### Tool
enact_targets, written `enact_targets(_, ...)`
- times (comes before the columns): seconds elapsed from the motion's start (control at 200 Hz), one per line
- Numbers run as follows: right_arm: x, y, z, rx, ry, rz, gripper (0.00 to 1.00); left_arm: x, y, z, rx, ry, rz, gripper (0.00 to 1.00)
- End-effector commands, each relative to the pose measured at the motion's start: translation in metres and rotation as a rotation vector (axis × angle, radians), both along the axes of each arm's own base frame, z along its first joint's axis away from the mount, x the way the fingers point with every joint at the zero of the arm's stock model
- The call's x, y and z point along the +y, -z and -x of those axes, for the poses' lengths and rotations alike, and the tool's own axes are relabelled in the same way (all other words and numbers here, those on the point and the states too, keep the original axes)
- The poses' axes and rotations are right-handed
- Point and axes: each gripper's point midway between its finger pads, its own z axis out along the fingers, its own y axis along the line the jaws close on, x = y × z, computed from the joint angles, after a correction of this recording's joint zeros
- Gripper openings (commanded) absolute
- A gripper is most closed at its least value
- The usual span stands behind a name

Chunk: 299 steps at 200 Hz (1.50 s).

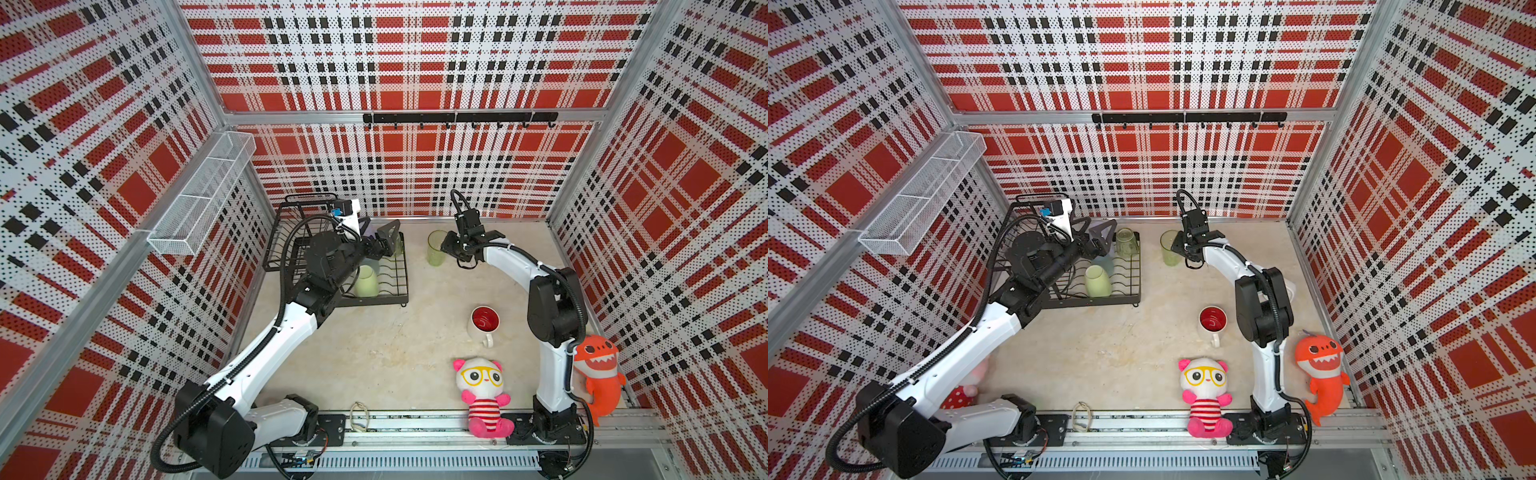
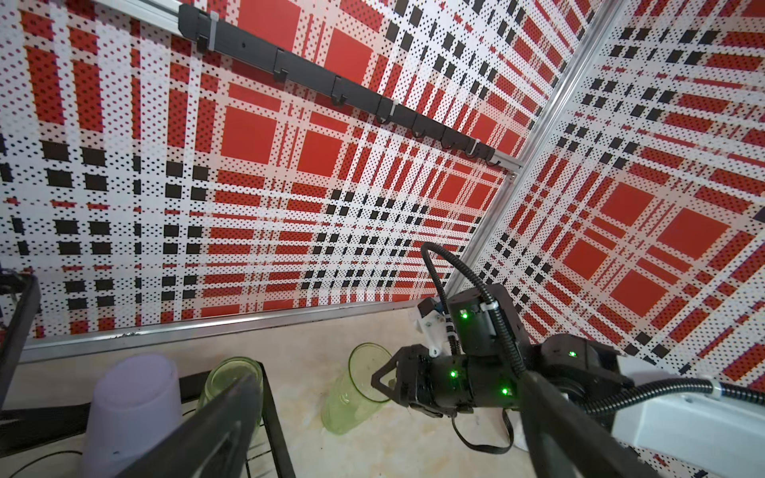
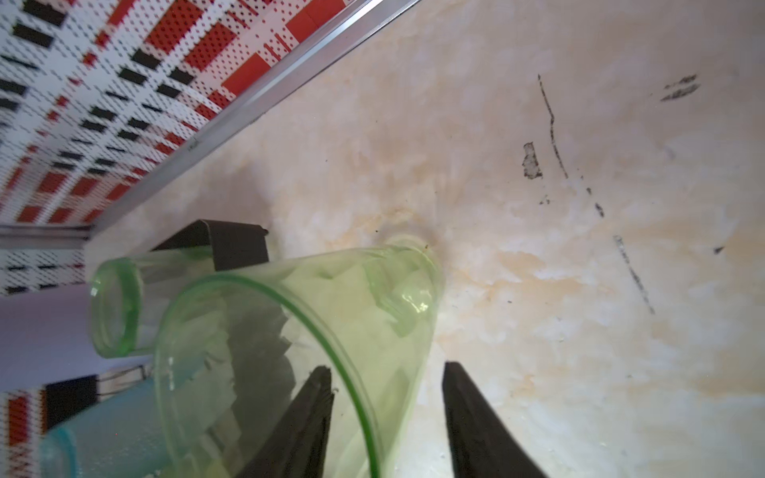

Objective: Load cups into a dish rack
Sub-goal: Pick up the cup from the top-center of the table, then place the cup upside down at the dish rack.

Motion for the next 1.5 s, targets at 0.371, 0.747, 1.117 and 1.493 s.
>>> enact_targets(0.371,-0.020,-0.022,0.006,-0.096,0.019,-0.009,0.00,-0.015,-0.003,-0.002,-0.002,0.072,0.085,0.93)
enact_targets(0.747,-0.021,-0.128,0.044,-0.511,-0.131,-0.051,0.00,-0.006,-0.019,-0.005,0.084,0.044,0.248,0.97)
enact_targets(1.117,-0.030,-0.212,0.112,-0.936,-0.229,-0.092,0.00,-0.029,-0.008,-0.009,0.260,0.230,0.416,0.98)
enact_targets(1.493,-0.006,-0.274,0.184,-1.307,-0.472,-0.284,0.00,-0.077,-0.006,0.017,0.424,0.554,0.518,0.99)
